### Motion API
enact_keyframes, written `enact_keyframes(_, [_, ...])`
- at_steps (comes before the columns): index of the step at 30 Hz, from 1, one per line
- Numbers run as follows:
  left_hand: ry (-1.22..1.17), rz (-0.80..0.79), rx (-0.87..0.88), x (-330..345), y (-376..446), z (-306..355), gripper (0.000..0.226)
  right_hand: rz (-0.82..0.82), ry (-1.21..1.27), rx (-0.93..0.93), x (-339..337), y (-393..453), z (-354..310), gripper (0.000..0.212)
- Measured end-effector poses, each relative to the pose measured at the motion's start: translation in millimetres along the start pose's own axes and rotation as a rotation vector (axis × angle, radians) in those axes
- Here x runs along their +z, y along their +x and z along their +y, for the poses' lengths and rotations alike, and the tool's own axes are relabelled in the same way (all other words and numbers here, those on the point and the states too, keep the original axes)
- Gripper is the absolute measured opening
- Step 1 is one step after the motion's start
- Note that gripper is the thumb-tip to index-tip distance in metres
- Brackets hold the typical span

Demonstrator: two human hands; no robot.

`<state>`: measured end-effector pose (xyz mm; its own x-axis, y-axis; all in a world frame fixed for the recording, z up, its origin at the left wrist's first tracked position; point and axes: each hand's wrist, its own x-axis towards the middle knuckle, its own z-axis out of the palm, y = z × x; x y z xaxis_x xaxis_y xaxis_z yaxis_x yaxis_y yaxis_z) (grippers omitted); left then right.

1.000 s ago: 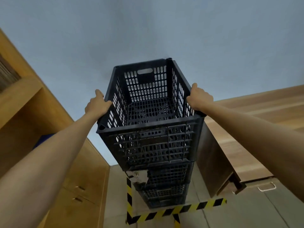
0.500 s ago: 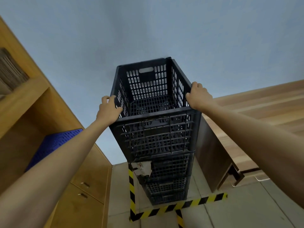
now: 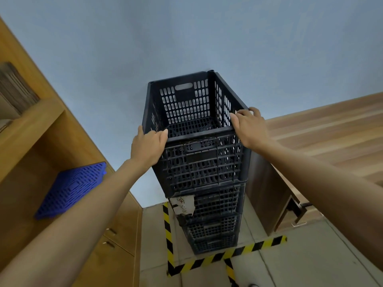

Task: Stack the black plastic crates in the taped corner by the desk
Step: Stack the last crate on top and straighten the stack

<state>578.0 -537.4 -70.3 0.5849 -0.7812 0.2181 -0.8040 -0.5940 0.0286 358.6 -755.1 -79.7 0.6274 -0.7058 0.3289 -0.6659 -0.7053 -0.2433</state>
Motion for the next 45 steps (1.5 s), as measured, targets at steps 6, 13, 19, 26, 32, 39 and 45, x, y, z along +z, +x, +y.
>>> enact_keyframes(6, [0.086, 0.184, 0.168, -1.3, -9.1, 13.5, 0.054, 0.001, 0.011, -0.138, -4.8, -2.4, 5.8, 0.072])
enact_keyframes(13, [-0.012, 0.293, 0.126, 13.3, -4.4, 74.2, 0.058, 0.046, -0.121, -0.37, -6.5, 1.3, 17.0, 0.059])
enact_keyframes(19, [-0.001, 0.414, 0.113, 18.3, -1.2, 68.9, 0.06, 0.131, -0.122, -0.409, -0.4, 4.8, 19.4, 0.064])
enact_keyframes(26, [-0.013, 0.527, 0.147, 21.4, 0.7, 65.0, 0.054, 0.184, -0.143, -0.417, 6.8, 5.4, 19.8, 0.064])
enact_keyframes(32, [-0.015, 0.544, 0.164, 25.1, 2.2, 61.4, 0.057, 0.195, -0.133, -0.411, 6.9, 1.6, 17.9, 0.062])
enact_keyframes(39, [-0.054, 0.572, 0.188, 23.8, -1.6, 50.4, 0.056, 0.21, -0.147, -0.375, 7.6, -10.3, 5.8, 0.066])
enact_keyframes(45, [-0.063, 0.538, 0.173, 21.7, -4.5, 42.4, 0.056, 0.224, -0.151, -0.358, 4.8, -20.7, -6.7, 0.062])
